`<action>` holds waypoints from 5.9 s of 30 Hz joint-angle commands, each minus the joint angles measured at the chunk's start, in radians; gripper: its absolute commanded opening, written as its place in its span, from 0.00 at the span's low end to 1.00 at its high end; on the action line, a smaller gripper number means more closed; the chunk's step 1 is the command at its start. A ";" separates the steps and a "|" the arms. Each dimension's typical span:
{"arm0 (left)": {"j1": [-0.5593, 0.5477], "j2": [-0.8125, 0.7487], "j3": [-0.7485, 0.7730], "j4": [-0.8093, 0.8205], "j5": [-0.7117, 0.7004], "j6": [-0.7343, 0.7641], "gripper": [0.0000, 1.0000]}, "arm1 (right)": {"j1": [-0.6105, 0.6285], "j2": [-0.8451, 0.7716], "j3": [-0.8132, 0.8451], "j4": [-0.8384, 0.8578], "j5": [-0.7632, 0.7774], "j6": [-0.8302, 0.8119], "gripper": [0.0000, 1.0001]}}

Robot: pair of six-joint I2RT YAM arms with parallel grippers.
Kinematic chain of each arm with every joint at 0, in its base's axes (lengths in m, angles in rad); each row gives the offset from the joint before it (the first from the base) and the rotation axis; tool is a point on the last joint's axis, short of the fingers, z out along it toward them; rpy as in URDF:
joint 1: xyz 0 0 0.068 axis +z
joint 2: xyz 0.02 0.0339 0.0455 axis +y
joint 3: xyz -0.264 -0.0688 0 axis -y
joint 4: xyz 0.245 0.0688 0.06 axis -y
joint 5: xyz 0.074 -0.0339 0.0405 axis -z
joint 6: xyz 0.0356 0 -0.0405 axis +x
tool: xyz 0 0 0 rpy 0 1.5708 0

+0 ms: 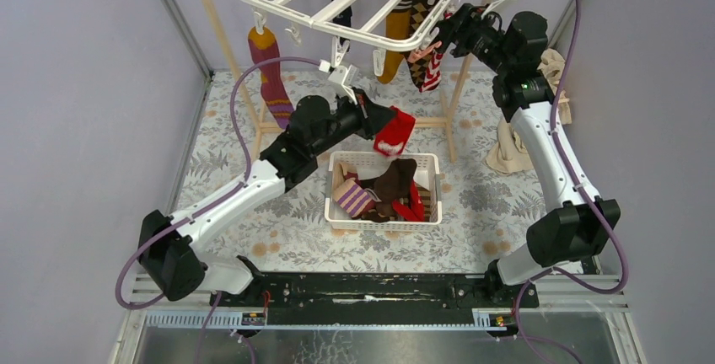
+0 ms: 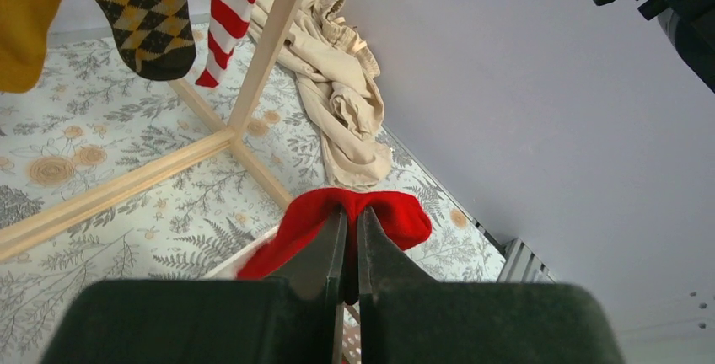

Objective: Remove the socks clipped to the hanger
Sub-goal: Remove the sock from the hanger, then place the sock in the bin, then remove the sock from the hanger.

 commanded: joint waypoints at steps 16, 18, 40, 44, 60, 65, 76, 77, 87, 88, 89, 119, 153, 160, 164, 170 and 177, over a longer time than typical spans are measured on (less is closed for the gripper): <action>-0.007 -0.146 -0.223 -0.105 -0.001 -0.058 0.01 | 0.010 -0.263 -0.391 -0.039 -0.010 -0.028 0.77; -0.013 -0.140 -0.255 -0.091 -0.005 -0.064 0.03 | 0.010 -0.280 -0.417 -0.072 -0.013 -0.046 0.76; -0.172 0.023 -0.266 -0.076 0.030 -0.034 0.75 | 0.203 -0.308 -0.552 -0.314 0.106 -0.149 0.70; -0.177 -0.044 -0.260 -0.126 0.011 -0.013 0.98 | 0.233 -0.282 -0.551 -0.330 0.104 -0.154 0.66; -0.178 -0.289 -0.228 -0.308 -0.189 0.005 0.98 | 0.475 -0.155 -0.761 -0.186 0.335 -0.065 0.61; -0.178 -0.302 -0.234 -0.322 -0.202 0.000 0.98 | 0.476 -0.079 -0.809 -0.131 0.414 -0.078 0.61; -0.178 -0.346 -0.244 -0.347 -0.239 -0.003 0.98 | 0.474 -0.221 -0.606 -0.238 0.361 -0.182 0.68; -0.178 -0.349 -0.246 -0.347 -0.240 -0.003 0.98 | 0.475 -0.237 -0.580 -0.253 0.370 -0.186 0.69; -0.178 -0.373 -0.253 -0.351 -0.246 -0.002 0.98 | 0.428 -0.239 -0.451 -0.251 0.784 -0.187 0.79; -0.179 -0.378 -0.254 -0.352 -0.247 -0.002 0.99 | 0.409 -0.234 -0.452 -0.230 0.801 -0.181 0.80; -0.179 -0.380 -0.254 -0.356 -0.247 -0.001 0.99 | 0.389 -0.230 -0.453 -0.204 0.811 -0.173 0.80; -0.178 -0.409 -0.260 -0.395 -0.255 0.033 0.98 | 0.237 0.076 -0.415 0.388 0.917 -0.138 0.82; -0.179 -0.396 -0.269 -0.372 -0.223 0.000 0.99 | 0.179 -0.107 -0.482 0.308 0.676 -0.126 0.00; -0.178 -0.390 -0.267 -0.343 -0.194 -0.017 0.99 | 0.175 -0.221 -0.536 0.204 0.577 -0.134 0.00; -0.181 -0.394 -0.267 -0.339 -0.188 -0.024 0.99 | 0.175 -0.297 -0.565 0.155 0.560 -0.135 0.00; -0.187 -0.404 -0.272 -0.335 -0.187 -0.036 0.99 | 0.174 -0.396 -0.582 0.085 0.487 -0.127 0.00; -0.195 -0.429 -0.285 -0.330 -0.189 -0.051 0.99 | 0.174 -0.447 -0.589 0.029 0.319 -0.077 0.00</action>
